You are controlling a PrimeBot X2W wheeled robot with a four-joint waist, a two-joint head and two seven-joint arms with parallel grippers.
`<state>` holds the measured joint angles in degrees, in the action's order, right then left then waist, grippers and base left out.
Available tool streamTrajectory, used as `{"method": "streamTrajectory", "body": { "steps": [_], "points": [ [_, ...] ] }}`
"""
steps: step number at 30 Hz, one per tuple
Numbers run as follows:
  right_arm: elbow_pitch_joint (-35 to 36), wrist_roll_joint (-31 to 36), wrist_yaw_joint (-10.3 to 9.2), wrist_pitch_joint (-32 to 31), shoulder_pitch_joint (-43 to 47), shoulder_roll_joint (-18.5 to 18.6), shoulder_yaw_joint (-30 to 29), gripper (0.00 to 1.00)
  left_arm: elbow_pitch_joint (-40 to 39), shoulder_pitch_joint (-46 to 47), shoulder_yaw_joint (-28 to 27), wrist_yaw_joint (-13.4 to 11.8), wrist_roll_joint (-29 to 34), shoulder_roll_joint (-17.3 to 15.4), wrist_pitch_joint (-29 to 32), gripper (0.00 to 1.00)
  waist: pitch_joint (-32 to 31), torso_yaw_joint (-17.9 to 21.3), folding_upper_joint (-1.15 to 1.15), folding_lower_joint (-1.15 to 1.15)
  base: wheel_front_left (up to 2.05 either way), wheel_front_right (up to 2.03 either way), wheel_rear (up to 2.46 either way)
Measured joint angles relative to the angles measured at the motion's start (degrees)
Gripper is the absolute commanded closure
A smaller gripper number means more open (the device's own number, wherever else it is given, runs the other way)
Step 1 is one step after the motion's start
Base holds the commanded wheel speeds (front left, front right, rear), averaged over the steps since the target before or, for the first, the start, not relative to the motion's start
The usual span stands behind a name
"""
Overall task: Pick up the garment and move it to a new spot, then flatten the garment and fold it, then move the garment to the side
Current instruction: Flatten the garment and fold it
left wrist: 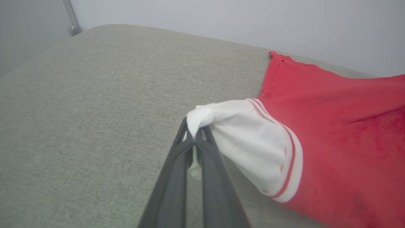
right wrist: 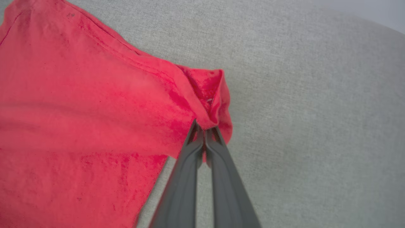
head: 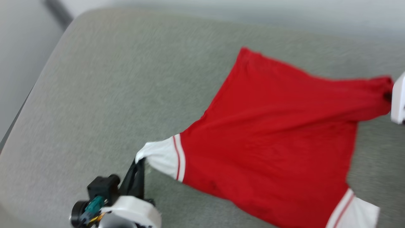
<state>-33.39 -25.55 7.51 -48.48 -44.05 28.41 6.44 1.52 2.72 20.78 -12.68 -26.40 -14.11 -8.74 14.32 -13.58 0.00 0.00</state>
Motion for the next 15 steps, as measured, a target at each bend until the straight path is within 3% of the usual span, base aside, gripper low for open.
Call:
{"method": "streamTrajectory", "body": {
  "steps": [5,9,15],
  "points": [
    [8.64,-2.65,0.00,-0.29,12.43,2.59,2.61,1.00,-1.20,-5.26,-2.41,-1.74,-1.96,-2.22,1.86,1.00,-5.17,4.77,0.00,0.01,0.00,0.00,0.00],
    [15.21,-3.54,0.01,-1.59,24.97,2.98,0.87,1.00,-3.08,-8.98,-3.92,-3.19,-2.61,-4.13,3.50,1.00,-8.69,9.12,0.00,0.01,0.00,0.00,0.00],
    [22.63,-2.65,0.00,-3.04,44.59,-2.02,-6.28,1.00,-4.86,-12.05,-4.37,-4.35,-3.14,-5.63,5.83,1.00,-12.28,14.91,0.00,0.02,0.00,0.00,0.00]
  ]
}}
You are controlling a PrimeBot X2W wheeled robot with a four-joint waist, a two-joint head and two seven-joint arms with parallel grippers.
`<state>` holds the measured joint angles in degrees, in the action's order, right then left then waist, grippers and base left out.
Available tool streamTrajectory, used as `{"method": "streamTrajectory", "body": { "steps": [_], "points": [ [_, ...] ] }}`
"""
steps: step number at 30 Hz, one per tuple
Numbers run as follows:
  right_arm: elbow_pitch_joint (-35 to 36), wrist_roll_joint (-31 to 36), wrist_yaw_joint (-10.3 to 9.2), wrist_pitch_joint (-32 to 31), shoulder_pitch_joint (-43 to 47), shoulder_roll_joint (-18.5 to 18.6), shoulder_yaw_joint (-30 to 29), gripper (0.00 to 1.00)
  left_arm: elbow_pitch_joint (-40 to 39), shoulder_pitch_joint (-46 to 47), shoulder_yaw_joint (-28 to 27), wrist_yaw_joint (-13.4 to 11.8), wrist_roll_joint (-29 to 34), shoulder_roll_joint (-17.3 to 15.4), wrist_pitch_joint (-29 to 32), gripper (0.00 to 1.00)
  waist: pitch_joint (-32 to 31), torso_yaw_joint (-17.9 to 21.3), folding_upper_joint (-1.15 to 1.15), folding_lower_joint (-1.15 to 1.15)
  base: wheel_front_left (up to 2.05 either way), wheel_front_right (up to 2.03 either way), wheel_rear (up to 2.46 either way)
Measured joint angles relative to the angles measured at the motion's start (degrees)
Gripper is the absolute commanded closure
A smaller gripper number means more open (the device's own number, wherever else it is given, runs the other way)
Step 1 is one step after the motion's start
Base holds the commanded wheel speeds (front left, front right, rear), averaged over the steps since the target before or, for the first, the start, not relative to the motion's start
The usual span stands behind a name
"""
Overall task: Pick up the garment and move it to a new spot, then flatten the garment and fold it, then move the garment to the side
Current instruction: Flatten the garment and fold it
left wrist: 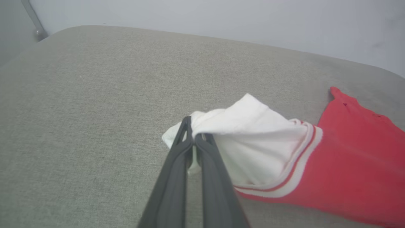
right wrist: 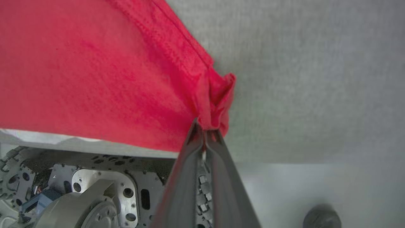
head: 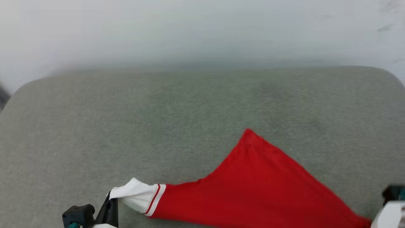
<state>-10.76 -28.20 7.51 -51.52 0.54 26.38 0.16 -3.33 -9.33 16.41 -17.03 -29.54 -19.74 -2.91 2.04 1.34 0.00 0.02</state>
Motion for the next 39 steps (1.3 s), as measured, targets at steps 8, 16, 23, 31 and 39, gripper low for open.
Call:
{"method": "streamTrajectory", "body": {
  "steps": [8,16,23,31,39],
  "points": [
    [5.11,2.67,-0.01,2.33,11.10,-10.71,-6.67,0.00,-1.03,-0.83,0.54,-0.36,-0.40,-0.34,1.33,1.00,-0.93,3.81,0.00,0.00,0.00,0.00,0.00],
    [9.01,4.00,-0.01,25.31,5.13,-13.78,-8.77,0.00,-1.92,0.40,1.34,-0.69,0.13,-0.66,2.33,1.00,0.54,3.98,0.00,0.00,0.00,0.00,0.00],
    [6.20,3.04,-0.01,37.00,-5.05,-13.23,-5.14,0.00,-3.52,4.06,2.43,-0.76,1.70,-0.30,2.16,1.00,3.95,2.73,0.00,-0.02,0.00,0.00,0.00],
    [2.41,0.03,-0.01,21.15,-21.21,-6.34,5.77,0.00,-4.11,10.51,4.71,0.42,3.68,0.97,1.13,1.00,9.80,-0.26,0.00,-0.03,0.00,0.00,0.00],
    [-0.73,-3.09,-0.01,0.78,-31.34,-3.45,13.46,0.00,-3.25,15.01,6.83,1.91,4.71,2.56,-0.23,1.00,14.45,-4.14,0.00,-0.03,0.00,0.00,0.00]
  ]
}}
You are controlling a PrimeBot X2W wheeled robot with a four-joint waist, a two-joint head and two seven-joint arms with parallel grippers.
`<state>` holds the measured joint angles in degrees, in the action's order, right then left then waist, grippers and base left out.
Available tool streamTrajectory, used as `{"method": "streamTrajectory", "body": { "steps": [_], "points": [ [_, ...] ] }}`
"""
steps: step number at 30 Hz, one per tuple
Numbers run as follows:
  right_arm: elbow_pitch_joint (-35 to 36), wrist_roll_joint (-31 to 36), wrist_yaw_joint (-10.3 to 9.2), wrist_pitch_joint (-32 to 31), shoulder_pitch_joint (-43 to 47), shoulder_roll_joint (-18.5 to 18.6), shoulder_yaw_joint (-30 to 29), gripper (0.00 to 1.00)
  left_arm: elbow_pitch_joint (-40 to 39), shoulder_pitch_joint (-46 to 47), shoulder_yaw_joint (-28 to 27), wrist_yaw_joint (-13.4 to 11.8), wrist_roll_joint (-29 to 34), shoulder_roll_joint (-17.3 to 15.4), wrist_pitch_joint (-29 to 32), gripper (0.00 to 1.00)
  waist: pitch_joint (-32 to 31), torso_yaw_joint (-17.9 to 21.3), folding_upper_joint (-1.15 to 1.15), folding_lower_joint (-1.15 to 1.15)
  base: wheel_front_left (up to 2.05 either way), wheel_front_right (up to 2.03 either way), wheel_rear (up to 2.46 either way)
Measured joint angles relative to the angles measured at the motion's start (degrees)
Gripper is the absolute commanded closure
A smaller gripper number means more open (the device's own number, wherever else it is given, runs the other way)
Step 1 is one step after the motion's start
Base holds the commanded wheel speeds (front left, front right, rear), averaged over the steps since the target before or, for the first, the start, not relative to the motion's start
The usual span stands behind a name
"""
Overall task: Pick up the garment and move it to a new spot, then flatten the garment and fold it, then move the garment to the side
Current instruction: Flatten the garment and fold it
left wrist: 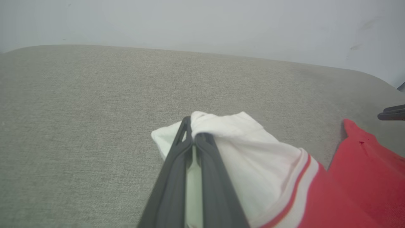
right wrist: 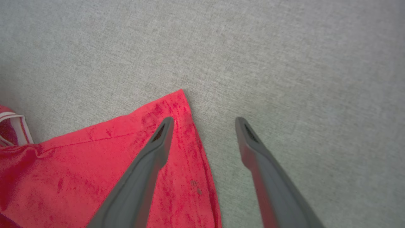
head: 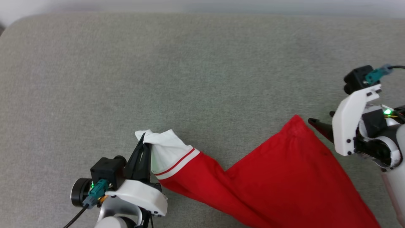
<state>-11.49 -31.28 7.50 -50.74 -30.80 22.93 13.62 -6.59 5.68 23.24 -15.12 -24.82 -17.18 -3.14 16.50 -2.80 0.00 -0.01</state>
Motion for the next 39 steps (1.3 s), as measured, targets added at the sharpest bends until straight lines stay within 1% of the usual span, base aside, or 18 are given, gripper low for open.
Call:
{"method": "streamTrajectory", "body": {
  "steps": [6,9,10,11,12,17,20,25,30,35,39],
  "points": [
    [-4.78,-1.79,0.00,-3.23,-3.06,-0.30,6.53,0.00,1.31,2.32,0.96,0.62,0.37,1.45,-1.10,1.00,3.26,-2.29,0.00,0.00,0.00,0.00,0.00],
    [-6.99,-3.64,-0.01,-4.39,-4.89,0.44,9.56,0.00,2.14,2.89,1.11,0.98,0.31,1.62,-1.56,1.00,4.08,-3.18,0.00,0.00,0.00,0.00,0.00],
    [-7.68,-4.25,-0.01,-4.60,-5.41,0.70,10.34,0.11,2.48,2.94,1.13,1.00,0.22,1.68,-1.59,1.00,4.20,-3.39,0.00,0.00,0.00,0.00,0.00],
    [-8.28,-4.77,-0.01,-4.76,-5.83,0.94,11.07,0.78,2.81,2.96,1.13,1.01,0.07,1.70,-1.63,1.00,4.17,-3.49,0.00,0.00,0.00,0.00,0.00],
    [-8.92,-5.08,-0.01,-4.76,-6.33,1.14,11.85,1.00,3.09,2.97,1.15,1.05,-0.08,1.71,-1.68,1.00,4.02,-3.50,0.00,0.00,0.00,0.00,0.00],
    [-11.66,-7.16,-0.02,-3.02,-6.99,1.01,14.68,1.00,4.43,2.88,0.91,1.29,-0.75,1.67,-1.99,1.00,2.32,-3.25,0.00,0.00,0.00,0.00,0.00],
    [-13.18,-7.51,0.00,0.05,-7.17,0.99,15.53,1.00,5.35,2.86,0.54,1.52,-1.12,1.22,-2.08,1.00,0.36,-2.91,0.00,0.00,0.00,0.00,0.00],
    [-15.94,-6.86,0.00,6.68,-7.56,0.87,14.83,1.00,8.06,5.36,-0.12,3.47,-2.59,0.14,-1.09,1.00,-4.01,-2.04,0.00,0.00,0.00,0.00,0.00],
    [-19.34,-4.72,0.00,12.71,-9.09,-0.14,11.83,1.00,13.10,12.12,-0.87,5.56,-3.85,-0.35,1.45,1.00,-8.69,-0.59,0.00,0.01,0.00,0.00,0.00],
    [-23.15,-1.82,0.00,18.57,-12.23,-2.30,7.24,1.00,21.60,22.57,-3.07,7.57,-6.97,1.45,2.96,1.00,-11.98,1.57,0.00,0.01,0.00,0.00,0.00],
    [-26.08,-0.20,0.01,22.82,-16.63,-3.88,4.03,1.00,29.48,31.76,-3.98,8.78,-7.71,2.56,2.98,1.00,-13.04,3.59,0.00,0.01,0.00,0.00,0.00]
  ]
}}
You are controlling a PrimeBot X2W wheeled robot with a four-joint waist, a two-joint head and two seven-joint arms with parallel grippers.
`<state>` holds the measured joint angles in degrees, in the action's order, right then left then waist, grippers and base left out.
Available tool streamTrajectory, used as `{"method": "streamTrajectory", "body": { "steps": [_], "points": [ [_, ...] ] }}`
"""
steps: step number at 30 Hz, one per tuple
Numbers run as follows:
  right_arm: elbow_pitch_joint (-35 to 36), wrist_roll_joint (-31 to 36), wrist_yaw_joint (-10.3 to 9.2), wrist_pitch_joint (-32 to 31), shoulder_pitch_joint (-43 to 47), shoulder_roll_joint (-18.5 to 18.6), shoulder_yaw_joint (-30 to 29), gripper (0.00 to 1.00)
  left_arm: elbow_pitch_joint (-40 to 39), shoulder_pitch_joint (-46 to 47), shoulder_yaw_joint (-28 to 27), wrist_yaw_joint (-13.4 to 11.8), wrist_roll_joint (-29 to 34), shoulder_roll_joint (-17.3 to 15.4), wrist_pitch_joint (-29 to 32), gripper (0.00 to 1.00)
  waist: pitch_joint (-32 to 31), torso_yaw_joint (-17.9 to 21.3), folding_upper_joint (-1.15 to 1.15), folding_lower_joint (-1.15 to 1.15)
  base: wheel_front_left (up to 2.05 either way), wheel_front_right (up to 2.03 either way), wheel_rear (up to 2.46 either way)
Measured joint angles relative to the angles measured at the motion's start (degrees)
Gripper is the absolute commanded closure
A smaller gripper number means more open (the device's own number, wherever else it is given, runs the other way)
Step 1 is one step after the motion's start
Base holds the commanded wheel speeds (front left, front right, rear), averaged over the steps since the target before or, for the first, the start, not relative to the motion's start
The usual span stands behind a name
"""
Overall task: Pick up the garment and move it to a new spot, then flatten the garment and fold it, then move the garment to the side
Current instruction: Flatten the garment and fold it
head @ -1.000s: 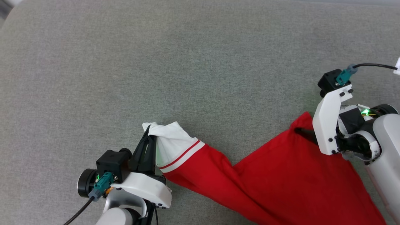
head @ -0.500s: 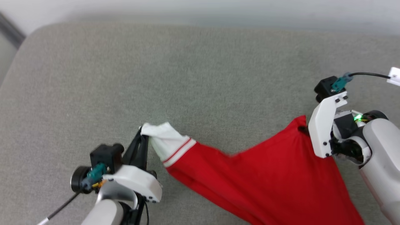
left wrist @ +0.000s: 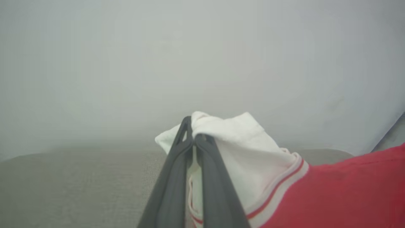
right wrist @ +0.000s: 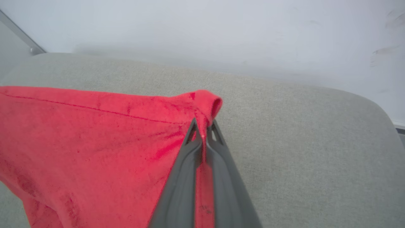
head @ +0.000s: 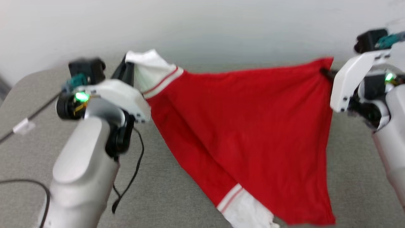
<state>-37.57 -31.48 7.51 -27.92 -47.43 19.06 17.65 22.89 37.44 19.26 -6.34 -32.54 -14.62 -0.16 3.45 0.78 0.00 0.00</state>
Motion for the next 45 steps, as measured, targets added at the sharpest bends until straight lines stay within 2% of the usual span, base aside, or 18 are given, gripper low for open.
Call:
{"method": "streamTrajectory", "body": {
  "steps": [6,12,19,25,29,38,45],
  "points": [
    [-3.07,1.98,0.00,5.93,-8.65,-2.00,-3.25,1.00,9.96,14.07,-1.99,1.60,-0.51,0.57,-1.69,1.00,1.93,1.65,0.00,0.00,0.00,0.00,0.00],
    [-3.88,3.71,0.00,11.43,-20.54,-2.43,-5.72,1.00,16.30,29.45,-2.56,2.30,1.13,-0.18,-3.83,1.00,7.05,2.64,0.00,0.00,0.00,0.00,0.00],
    [-3.68,5.86,0.00,15.67,-34.07,-2.13,-6.38,1.00,19.70,46.34,-2.13,2.68,4.63,-2.85,-5.92,1.00,14.83,3.62,0.00,-0.01,0.00,0.00,0.00],
    [-4.20,6.48,0.00,16.83,-42.36,-1.34,-4.94,1.00,20.59,56.08,-1.19,3.23,6.45,-4.03,-6.14,1.00,21.34,4.16,0.00,-0.01,0.00,0.00,0.00],
    [-5.66,6.23,0.00,17.84,-45.50,-0.97,-3.41,1.00,21.37,59.11,-0.47,3.26,6.89,-3.32,-6.06,1.00,25.56,3.97,0.00,-0.01,0.00,0.00,0.00],
    [-10.90,2.67,0.00,20.86,-47.04,-1.69,1.67,1.00,25.76,57.65,-0.19,3.83,5.60,-1.47,-8.36,1.00,32.70,2.57,0.00,-0.01,0.00,0.00,0.00],
    [-15.04,-0.73,0.00,23.65,-42.72,-2.03,6.77,1.00,30.22,51.47,-0.85,6.19,2.89,0.29,-11.45,1.00,31.65,1.35,0.00,-0.01,0.00,0.00,0.00]
  ]
}}
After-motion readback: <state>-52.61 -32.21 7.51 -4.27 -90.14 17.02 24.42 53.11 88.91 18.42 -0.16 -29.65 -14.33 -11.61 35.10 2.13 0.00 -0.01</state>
